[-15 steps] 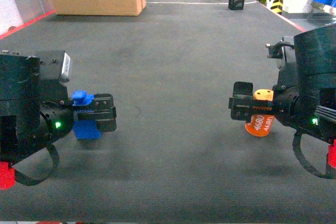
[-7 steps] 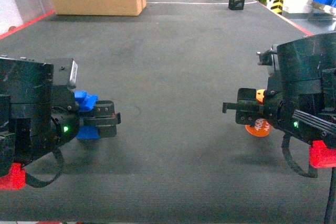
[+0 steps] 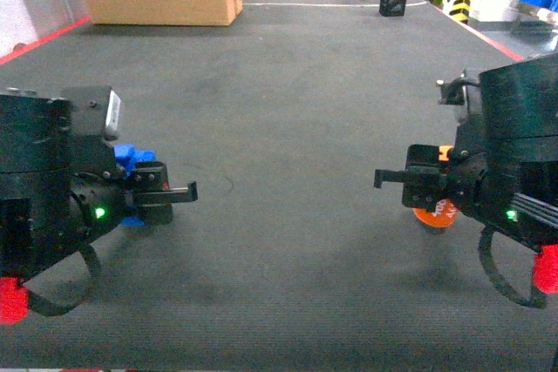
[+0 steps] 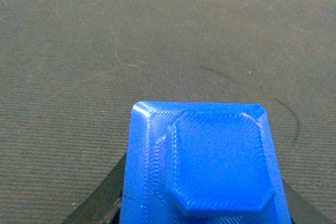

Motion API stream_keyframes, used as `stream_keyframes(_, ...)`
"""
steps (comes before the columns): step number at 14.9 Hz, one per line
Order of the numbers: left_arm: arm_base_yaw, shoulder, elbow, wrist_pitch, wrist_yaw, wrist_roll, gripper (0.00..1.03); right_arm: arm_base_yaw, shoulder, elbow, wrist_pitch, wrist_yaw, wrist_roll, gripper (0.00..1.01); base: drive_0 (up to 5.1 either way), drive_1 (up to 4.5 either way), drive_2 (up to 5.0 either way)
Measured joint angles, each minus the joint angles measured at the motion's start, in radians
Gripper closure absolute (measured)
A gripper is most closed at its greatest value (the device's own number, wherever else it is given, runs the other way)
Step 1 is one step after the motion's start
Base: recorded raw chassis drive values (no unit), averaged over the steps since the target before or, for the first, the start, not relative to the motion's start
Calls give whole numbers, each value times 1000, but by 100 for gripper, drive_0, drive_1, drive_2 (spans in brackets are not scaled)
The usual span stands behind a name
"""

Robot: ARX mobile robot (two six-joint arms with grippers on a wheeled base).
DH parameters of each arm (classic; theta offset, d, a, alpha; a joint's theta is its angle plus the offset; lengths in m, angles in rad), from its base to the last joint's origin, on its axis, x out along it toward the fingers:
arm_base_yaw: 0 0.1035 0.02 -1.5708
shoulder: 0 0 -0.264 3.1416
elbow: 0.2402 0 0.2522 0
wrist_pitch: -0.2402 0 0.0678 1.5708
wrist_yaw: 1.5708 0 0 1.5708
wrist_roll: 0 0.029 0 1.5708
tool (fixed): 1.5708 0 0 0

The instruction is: Sort blue parts and orange caps into right shelf containers

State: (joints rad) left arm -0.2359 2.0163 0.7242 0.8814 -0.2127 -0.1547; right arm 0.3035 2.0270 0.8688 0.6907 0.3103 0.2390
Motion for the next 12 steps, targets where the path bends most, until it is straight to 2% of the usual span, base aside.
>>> stream_keyframes(2,0,-147,-95,65,-8,0,59,5,-151,-102,65,5,-12,56,0,0,0)
stream_keyframes(4,6,-362,-207,72,-30,14,59,7,-366,-225,80,35,-36,56,0,0,0)
stream_keyframes(6,22,-689,-346,-34,-76,71,59,18,-660,-383,14,122,-80,56,0,0,0)
stream_keyframes(8,29,-985,-386,-175,-117,111,59,34,-948,-464,-94,175,-127,56,0,0,0)
stream_keyframes(10,-3,-1260,-388,-315,-158,128,59,68,-1209,-490,-188,249,-169,56,0,0,0)
stream_keyframes(12,-34,-1445,-396,-433,-195,133,59,126,-1361,-508,-226,333,-196,56,0,0,0)
